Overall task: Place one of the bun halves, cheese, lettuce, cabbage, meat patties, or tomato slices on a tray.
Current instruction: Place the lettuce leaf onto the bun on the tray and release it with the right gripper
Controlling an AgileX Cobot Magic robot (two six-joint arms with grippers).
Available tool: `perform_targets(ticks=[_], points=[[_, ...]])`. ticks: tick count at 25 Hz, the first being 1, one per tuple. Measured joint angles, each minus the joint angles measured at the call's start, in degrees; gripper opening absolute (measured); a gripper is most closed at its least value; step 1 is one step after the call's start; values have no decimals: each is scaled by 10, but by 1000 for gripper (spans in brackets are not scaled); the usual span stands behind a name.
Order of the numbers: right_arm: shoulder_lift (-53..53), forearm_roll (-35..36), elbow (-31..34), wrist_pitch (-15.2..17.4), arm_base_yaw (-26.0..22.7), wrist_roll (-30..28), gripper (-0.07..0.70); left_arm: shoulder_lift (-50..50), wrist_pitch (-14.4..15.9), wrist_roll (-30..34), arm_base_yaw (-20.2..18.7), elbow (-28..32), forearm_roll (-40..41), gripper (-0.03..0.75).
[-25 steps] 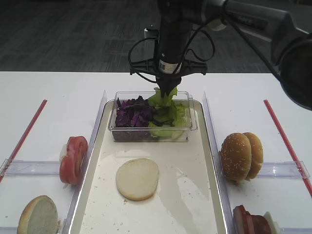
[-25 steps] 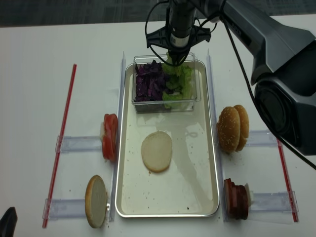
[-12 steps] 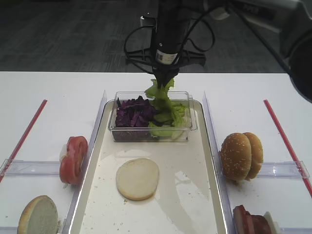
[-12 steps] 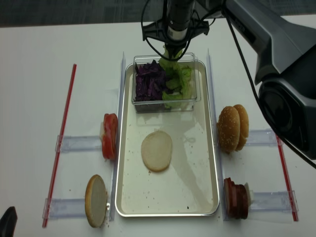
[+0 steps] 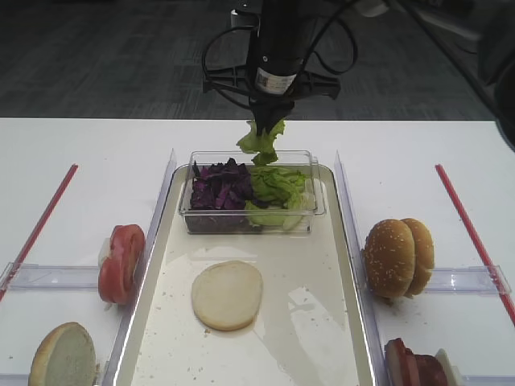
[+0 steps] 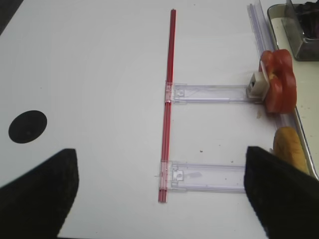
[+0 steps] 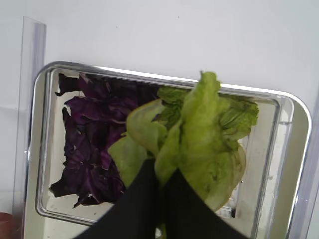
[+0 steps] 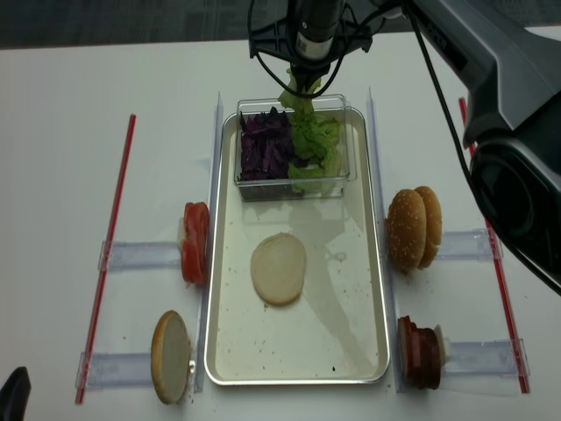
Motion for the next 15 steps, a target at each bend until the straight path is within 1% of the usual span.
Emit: perform_targets(ticks=[7, 15], points=[[-1, 11, 0, 0, 4, 1, 55, 0, 0, 0, 0, 0, 0, 618], [-1, 5, 0, 0, 27, 6, 55, 0, 0, 0, 0, 0, 0, 618]])
